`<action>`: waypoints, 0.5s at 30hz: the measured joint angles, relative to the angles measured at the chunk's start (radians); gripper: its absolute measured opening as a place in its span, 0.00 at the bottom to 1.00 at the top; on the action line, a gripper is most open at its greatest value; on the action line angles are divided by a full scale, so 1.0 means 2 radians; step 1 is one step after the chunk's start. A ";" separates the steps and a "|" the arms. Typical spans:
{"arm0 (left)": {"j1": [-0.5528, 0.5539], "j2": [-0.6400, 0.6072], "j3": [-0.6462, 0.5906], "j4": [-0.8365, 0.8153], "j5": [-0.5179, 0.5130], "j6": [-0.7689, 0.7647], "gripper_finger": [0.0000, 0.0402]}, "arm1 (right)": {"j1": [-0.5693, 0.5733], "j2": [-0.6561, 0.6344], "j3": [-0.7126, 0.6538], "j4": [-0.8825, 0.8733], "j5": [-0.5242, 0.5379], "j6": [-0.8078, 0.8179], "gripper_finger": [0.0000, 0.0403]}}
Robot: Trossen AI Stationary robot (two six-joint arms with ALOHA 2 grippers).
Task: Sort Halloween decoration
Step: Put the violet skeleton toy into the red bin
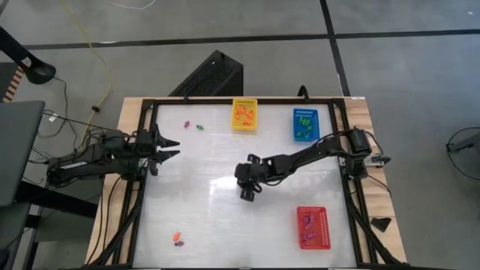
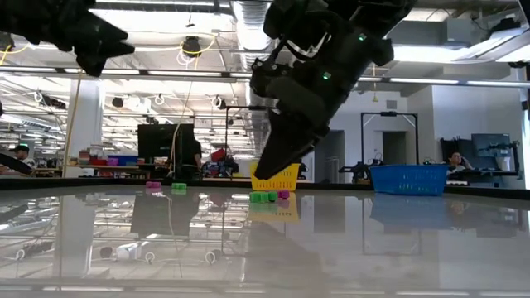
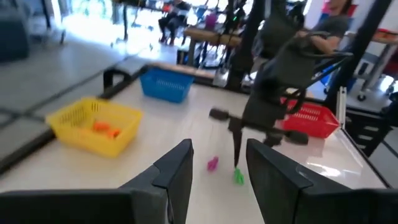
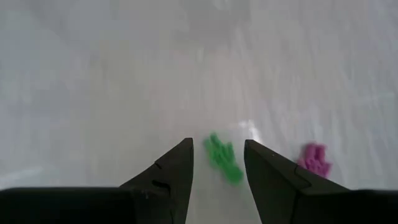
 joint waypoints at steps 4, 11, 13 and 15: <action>0.000 0.000 0.000 -0.032 -0.012 -0.039 0.34 | 0.003 -0.001 0.000 -0.005 0.000 -0.045 0.43; 0.000 0.000 0.000 -0.025 -0.004 -0.071 0.34 | -0.004 0.002 0.000 -0.007 -0.001 -0.077 0.43; 0.000 0.000 0.000 -0.021 0.009 -0.066 0.34 | -0.009 0.002 0.000 -0.007 -0.012 -0.077 0.43; 0.000 0.000 0.000 -0.017 0.016 -0.058 0.34 | -0.009 0.002 0.000 -0.007 -0.020 -0.077 0.43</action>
